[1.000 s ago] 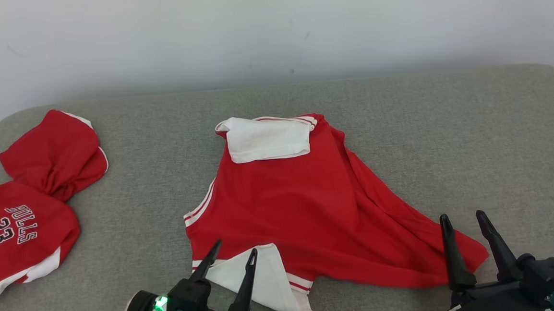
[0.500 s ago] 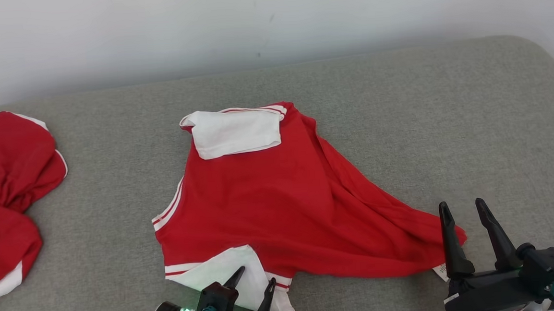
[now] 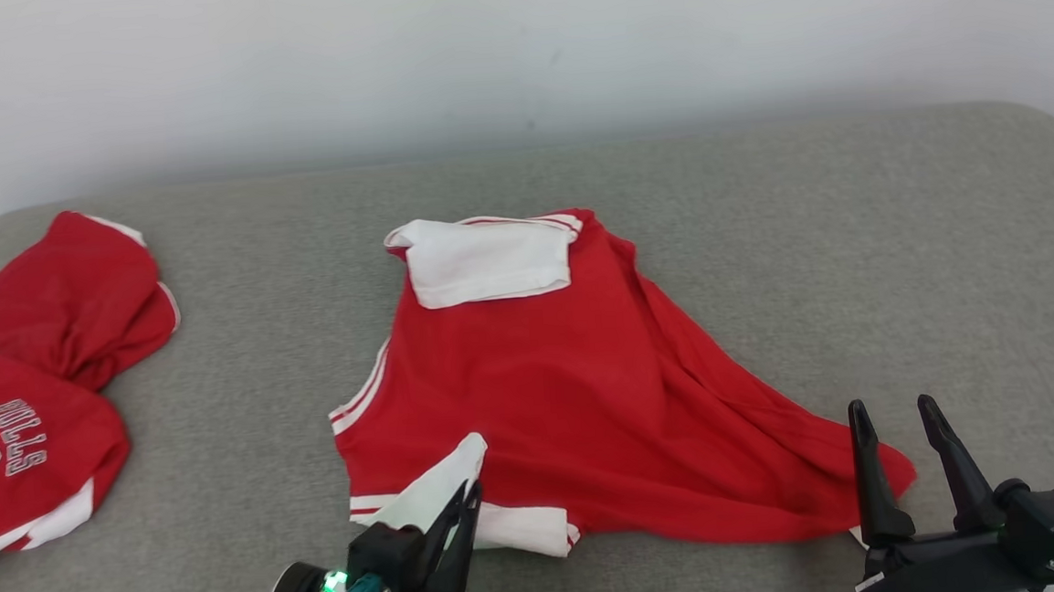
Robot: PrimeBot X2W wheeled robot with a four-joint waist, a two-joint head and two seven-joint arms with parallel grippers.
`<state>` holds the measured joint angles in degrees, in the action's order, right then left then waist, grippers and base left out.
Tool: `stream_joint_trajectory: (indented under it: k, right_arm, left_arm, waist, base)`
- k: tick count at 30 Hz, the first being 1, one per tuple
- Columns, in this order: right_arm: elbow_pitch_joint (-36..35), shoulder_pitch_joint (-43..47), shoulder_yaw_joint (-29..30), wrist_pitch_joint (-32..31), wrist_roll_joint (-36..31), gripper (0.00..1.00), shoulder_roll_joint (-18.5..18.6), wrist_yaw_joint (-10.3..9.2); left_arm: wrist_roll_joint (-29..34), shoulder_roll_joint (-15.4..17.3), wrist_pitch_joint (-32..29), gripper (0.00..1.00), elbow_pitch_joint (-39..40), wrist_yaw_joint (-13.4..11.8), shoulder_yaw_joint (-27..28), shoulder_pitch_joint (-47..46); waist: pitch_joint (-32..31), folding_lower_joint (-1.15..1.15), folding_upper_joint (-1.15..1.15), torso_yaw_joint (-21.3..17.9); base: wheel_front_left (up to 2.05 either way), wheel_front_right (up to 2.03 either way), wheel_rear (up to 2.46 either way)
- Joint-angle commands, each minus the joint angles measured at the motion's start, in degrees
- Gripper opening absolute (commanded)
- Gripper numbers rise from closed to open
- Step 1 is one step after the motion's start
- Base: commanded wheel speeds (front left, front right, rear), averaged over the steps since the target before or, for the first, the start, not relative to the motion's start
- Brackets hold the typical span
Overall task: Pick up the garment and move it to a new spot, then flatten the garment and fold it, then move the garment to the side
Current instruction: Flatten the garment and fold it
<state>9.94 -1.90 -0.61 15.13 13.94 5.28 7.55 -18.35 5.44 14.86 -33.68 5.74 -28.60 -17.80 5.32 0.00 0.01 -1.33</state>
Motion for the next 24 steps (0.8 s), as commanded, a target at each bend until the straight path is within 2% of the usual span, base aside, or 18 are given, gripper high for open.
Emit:
stream_joint_trajectory:
  k: [1,6,11,12,13,14,18,24]
  right_arm:
    - [-0.07,0.83,0.02,0.02,-0.15,1.00,0.16,-0.13]
    - [0.14,1.36,-0.06,0.02,-0.06,1.00,0.44,-0.13]
    - [0.57,1.59,0.04,0.01,0.09,1.00,0.70,-0.13]
    - [0.62,1.64,0.03,0.02,0.09,1.00,0.73,-0.13]
    - [0.68,1.72,0.09,0.02,0.08,1.00,0.78,-0.13]
    - [0.74,1.80,0.05,0.02,0.05,1.00,0.86,-0.13]
    - [0.74,1.79,0.15,0.02,0.02,1.00,1.07,-0.13]
    - [0.70,1.34,0.42,0.02,0.19,1.00,1.07,-0.13]
  left_arm:
    - [-0.90,0.25,0.29,0.00,1.16,-0.57,0.60,1.84]
    - [-2.21,1.14,0.32,0.00,7.37,-2.25,3.87,7.77]
    - [-3.99,0.66,0.35,0.00,9.52,-3.07,5.43,14.24]
    - [-4.22,0.49,0.35,0.17,9.56,-3.22,5.44,15.27]
    - [-4.39,0.34,0.35,0.65,9.24,-3.22,5.24,16.23]
    - [-4.45,0.22,0.33,1.00,8.85,-3.30,5.02,16.97]
    - [-4.05,-0.15,0.36,1.00,9.29,-3.33,4.75,18.27]
    - [-2.77,1.42,0.36,1.00,14.58,-3.80,8.21,17.41]
  waist:
    - [-1.31,0.00,-0.01,2.14]
    - [-1.82,0.00,-0.01,5.32]
    - [-1.98,0.00,-0.01,7.16]
    - [-1.95,0.00,-0.01,7.40]
    - [-1.97,0.00,-0.01,7.67]
    - [-1.94,0.00,-0.01,7.88]
    - [-1.74,0.00,-0.01,8.33]
    - [-1.28,0.00,-0.01,7.91]
  base:
    - [0.00,0.00,0.00]
    - [0.00,0.00,0.00]
    - [0.00,0.00,0.00]
    - [0.00,0.00,0.00]
    - [0.00,0.00,0.00]
    - [0.00,0.00,0.00]
    - [0.00,0.00,0.00]
    - [0.00,0.00,0.00]
